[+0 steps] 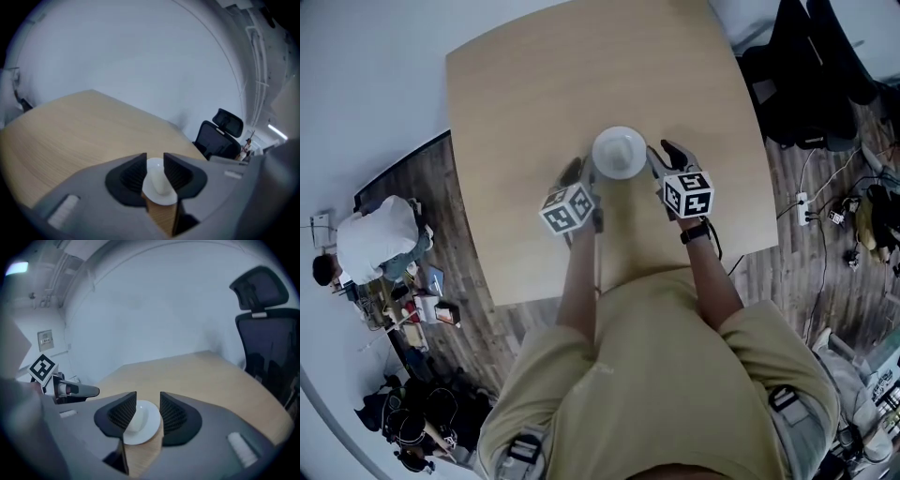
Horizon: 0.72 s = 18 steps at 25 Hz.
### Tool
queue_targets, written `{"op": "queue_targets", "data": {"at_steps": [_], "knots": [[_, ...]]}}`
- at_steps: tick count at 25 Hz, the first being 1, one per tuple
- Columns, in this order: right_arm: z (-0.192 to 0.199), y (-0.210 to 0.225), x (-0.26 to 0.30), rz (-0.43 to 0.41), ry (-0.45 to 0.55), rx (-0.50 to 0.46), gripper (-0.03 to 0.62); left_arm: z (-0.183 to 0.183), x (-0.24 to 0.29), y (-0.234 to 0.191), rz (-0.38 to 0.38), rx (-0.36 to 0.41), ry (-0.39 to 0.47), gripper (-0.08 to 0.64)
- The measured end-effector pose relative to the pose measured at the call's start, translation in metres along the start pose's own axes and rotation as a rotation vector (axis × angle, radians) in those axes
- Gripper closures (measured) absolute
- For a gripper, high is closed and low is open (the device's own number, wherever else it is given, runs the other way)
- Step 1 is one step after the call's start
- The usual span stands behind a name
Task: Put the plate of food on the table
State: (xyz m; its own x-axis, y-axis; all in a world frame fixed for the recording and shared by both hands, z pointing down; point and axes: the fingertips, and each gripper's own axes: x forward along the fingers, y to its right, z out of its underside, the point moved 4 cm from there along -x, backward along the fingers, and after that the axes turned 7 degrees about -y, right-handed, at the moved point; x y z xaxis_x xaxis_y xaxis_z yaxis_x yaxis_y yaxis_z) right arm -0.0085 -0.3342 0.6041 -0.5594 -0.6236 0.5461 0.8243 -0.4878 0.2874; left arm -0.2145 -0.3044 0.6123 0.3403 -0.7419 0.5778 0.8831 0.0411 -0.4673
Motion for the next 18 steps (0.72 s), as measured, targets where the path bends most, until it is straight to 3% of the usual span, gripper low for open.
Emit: {"op": "queue_targets", "data": {"at_steps": [4, 7, 18], "knots": [[-0.025, -0.033, -0.043, 0.02, 0.146, -0.148, 0.448, -0.008, -0.041, 0.022, -0.004, 0.166, 0.1, 0.448], [-0.032, -0.054, -0.071, 0.04, 0.214, -0.2, 0.462, -0.01, -0.073, 0.035, -0.018, 0.283, 0.166, 0.449], [-0.02, -0.089, -0.144, 0.155, 0.322, -0.203, 0.568, 0.003, -0.162, 0.049, -0.063, 0.379, 0.323, 0.552]]}}
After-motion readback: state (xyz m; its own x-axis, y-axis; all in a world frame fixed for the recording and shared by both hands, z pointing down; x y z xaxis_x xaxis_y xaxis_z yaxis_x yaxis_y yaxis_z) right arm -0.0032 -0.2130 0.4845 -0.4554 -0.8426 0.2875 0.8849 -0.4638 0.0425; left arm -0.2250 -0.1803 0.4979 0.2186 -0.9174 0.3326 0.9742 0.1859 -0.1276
